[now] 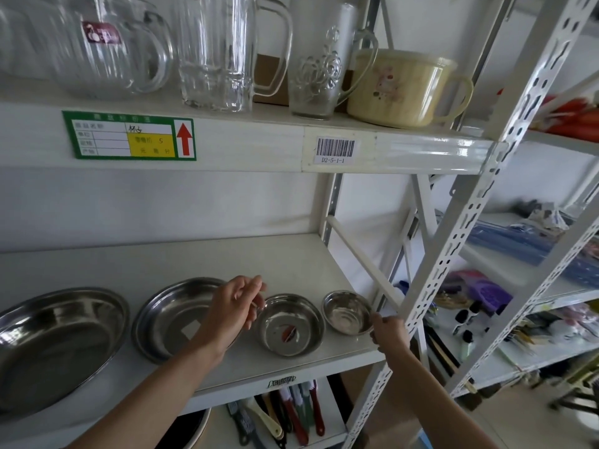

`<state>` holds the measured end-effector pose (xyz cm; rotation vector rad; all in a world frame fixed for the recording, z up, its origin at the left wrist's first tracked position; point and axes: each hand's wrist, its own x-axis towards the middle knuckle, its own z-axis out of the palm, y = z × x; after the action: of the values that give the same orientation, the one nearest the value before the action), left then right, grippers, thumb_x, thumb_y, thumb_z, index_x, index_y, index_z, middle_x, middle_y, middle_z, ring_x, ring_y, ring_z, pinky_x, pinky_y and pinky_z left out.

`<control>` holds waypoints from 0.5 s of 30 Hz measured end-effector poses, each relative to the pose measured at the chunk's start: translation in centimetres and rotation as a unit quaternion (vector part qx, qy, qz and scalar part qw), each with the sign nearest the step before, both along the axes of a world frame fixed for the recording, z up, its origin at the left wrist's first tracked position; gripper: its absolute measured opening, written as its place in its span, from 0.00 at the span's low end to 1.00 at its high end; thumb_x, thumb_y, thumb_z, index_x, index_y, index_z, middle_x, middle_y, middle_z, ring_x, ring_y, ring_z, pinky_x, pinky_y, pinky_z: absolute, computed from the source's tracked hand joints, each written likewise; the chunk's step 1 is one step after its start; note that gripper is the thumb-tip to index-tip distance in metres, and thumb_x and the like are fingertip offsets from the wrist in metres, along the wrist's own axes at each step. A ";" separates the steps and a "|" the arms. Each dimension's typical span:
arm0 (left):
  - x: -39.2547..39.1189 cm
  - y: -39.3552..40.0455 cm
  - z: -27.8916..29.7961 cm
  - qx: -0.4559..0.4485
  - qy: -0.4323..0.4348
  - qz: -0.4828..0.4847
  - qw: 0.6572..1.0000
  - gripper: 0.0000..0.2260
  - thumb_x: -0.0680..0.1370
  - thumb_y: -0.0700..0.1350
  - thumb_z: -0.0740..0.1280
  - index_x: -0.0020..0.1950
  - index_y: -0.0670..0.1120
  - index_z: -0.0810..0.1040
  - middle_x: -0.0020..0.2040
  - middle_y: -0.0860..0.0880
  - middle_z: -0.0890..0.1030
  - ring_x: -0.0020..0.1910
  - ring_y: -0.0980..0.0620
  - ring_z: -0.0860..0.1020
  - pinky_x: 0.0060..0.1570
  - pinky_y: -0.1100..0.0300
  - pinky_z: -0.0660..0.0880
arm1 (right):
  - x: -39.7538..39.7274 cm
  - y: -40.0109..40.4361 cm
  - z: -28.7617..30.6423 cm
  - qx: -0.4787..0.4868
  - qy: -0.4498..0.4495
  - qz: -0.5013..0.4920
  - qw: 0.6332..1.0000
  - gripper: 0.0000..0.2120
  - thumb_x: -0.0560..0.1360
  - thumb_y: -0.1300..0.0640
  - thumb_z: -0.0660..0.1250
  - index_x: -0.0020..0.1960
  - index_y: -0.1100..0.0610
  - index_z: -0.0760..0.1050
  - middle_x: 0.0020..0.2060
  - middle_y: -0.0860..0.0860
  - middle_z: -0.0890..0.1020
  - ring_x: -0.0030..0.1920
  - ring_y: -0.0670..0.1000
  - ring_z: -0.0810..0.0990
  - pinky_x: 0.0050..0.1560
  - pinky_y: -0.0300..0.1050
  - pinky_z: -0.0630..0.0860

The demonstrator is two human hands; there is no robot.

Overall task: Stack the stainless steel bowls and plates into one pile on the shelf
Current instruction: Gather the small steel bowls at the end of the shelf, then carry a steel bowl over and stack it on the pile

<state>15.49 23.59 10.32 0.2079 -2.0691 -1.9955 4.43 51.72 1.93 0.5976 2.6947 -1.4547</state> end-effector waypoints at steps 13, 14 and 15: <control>1.6 -4.2 -0.6 0.006 -0.021 0.112 0.994 0.12 0.80 0.47 0.63 0.42 0.41 0.80 0.30 0.48 0.78 0.21 0.57 0.70 0.22 0.62 0.66 | -0.1 -12.2 7.0 -0.002 0.067 0.174 0.982 0.19 0.78 0.45 0.62 0.40 0.59 0.77 0.35 0.58 0.83 0.35 0.55 0.80 0.45 0.51 0.78; 2.0 -4.7 -0.5 0.003 -0.020 0.131 0.991 0.13 0.80 0.46 0.63 0.40 0.41 0.80 0.29 0.47 0.77 0.19 0.58 0.69 0.22 0.62 0.66 | 0.0 -13.6 7.2 0.000 0.075 0.187 0.980 0.19 0.77 0.45 0.62 0.38 0.58 0.77 0.36 0.59 0.84 0.38 0.58 0.82 0.47 0.52 0.78; 2.5 -5.3 -0.6 0.001 -0.019 0.148 0.989 0.14 0.80 0.45 0.63 0.40 0.39 0.79 0.29 0.45 0.76 0.18 0.58 0.68 0.21 0.63 0.66 | 0.0 -15.1 7.2 -0.001 0.082 0.198 0.977 0.18 0.77 0.44 0.63 0.35 0.57 0.76 0.36 0.59 0.84 0.40 0.59 0.82 0.49 0.53 0.78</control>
<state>17.98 18.30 9.73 0.5243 -1.9263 -1.8256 4.45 36.67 9.12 -0.0671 2.7155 -1.4450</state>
